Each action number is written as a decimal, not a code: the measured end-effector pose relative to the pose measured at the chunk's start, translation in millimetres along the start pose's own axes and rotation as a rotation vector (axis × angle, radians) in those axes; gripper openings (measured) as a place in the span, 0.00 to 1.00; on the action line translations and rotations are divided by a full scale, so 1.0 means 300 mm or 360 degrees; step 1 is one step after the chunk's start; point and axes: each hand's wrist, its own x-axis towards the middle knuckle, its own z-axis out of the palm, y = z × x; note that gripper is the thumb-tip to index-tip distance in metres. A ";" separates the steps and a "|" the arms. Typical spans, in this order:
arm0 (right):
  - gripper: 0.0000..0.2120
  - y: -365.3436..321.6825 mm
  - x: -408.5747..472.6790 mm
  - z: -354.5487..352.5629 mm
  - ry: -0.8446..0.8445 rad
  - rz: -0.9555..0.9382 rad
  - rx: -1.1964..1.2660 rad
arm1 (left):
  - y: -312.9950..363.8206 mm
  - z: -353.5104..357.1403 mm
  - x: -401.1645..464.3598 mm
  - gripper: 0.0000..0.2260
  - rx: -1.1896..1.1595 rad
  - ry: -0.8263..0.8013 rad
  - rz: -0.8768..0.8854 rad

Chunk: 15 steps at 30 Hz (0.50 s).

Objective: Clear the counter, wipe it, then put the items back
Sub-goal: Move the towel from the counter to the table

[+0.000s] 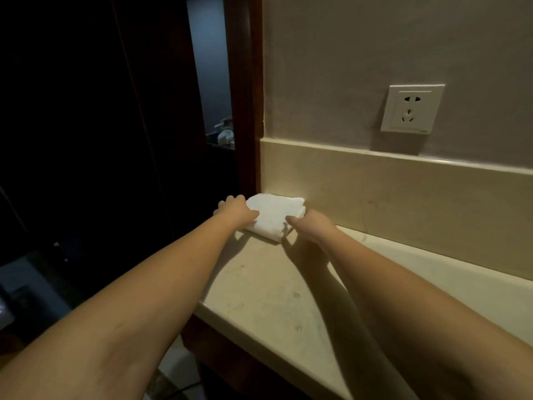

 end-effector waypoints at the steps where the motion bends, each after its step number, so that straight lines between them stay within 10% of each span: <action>1: 0.22 0.000 0.027 0.017 -0.0008 0.0018 0.0064 | 0.004 0.019 0.026 0.26 0.0005 -0.0009 -0.0031; 15: 0.27 -0.004 0.187 0.123 0.0029 0.0391 0.0076 | 0.032 0.074 0.176 0.38 -0.0117 -0.0180 -0.0218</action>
